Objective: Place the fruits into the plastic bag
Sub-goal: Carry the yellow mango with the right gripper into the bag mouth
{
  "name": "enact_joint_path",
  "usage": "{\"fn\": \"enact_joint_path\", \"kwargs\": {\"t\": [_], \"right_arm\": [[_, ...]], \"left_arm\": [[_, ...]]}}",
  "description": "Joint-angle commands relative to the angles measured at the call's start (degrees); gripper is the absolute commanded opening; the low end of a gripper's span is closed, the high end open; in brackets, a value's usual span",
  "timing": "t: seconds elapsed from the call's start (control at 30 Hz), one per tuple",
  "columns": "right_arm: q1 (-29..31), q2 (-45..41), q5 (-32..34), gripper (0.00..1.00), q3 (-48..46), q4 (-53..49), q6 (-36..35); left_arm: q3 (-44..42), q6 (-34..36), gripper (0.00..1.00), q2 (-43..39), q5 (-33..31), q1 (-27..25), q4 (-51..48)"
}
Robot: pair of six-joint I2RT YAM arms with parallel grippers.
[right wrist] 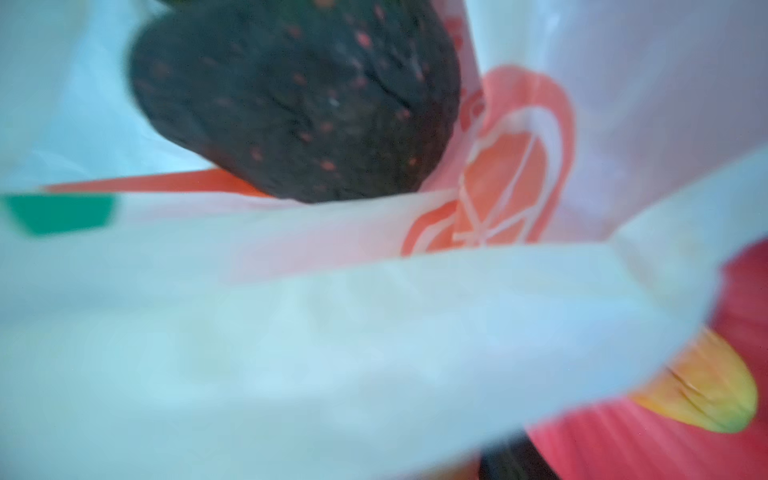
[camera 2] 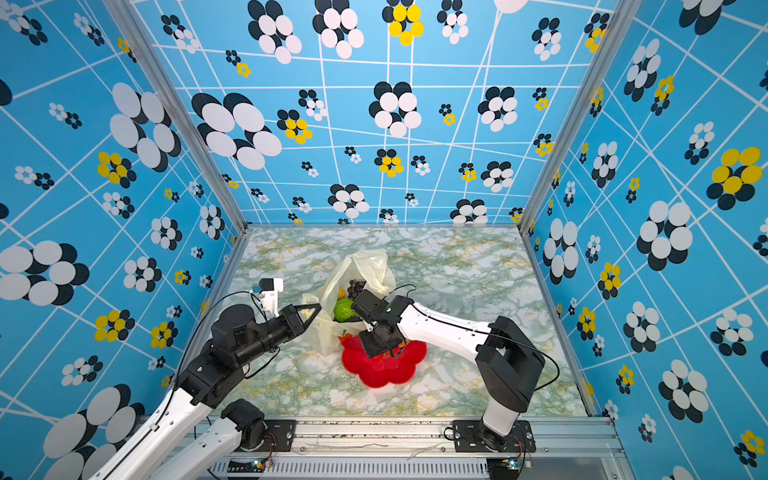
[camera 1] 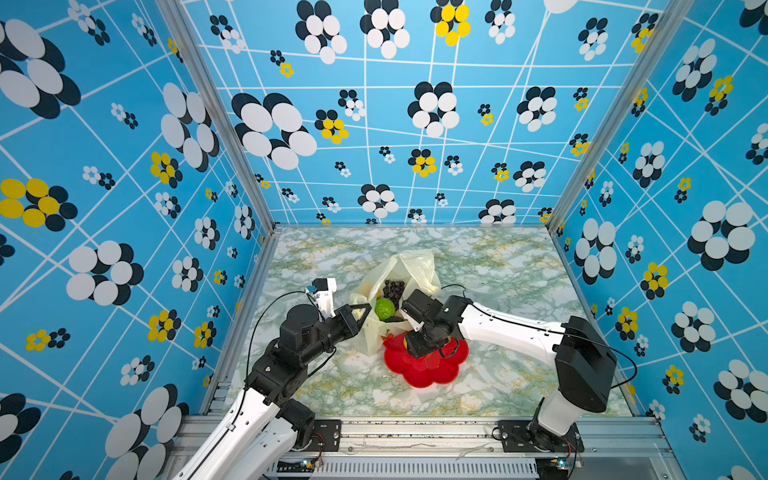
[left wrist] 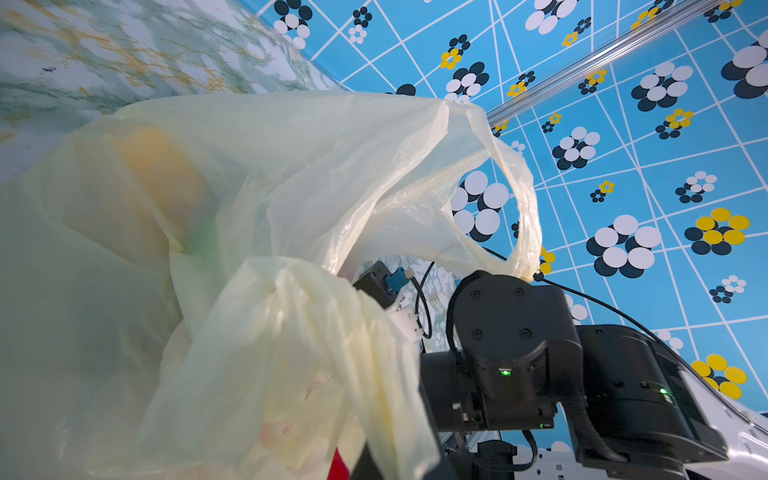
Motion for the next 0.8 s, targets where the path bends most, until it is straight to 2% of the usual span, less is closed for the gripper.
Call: {"fn": "enact_joint_path", "kwargs": {"t": [0.0, 0.23, 0.43, 0.57, 0.77], "right_arm": [[0.4, -3.5, -1.2, 0.33, -1.4, 2.4, -0.3], [-0.8, -12.6, -2.3, 0.32, -2.7, 4.0, 0.4], [-3.6, -20.5, -5.3, 0.32, -5.1, 8.9, 5.0], [-4.6, -19.6, -6.6, 0.32, -2.5, 9.0, 8.1], [-5.7, -12.2, -9.3, 0.31, 3.1, 12.1, 13.1]], "left_arm": [[-0.3, -0.1, 0.0, -0.5, -0.5, -0.4, 0.8], [-0.8, -0.2, 0.0, -0.2, -0.4, -0.4, 1.6], [0.0, 0.6, 0.0, 1.7, 2.0, -1.1, 4.2], [1.0, 1.5, 0.0, 2.8, 2.4, -2.8, 5.2], [1.2, 3.1, 0.0, 3.2, 2.5, -5.6, 6.2]]}}
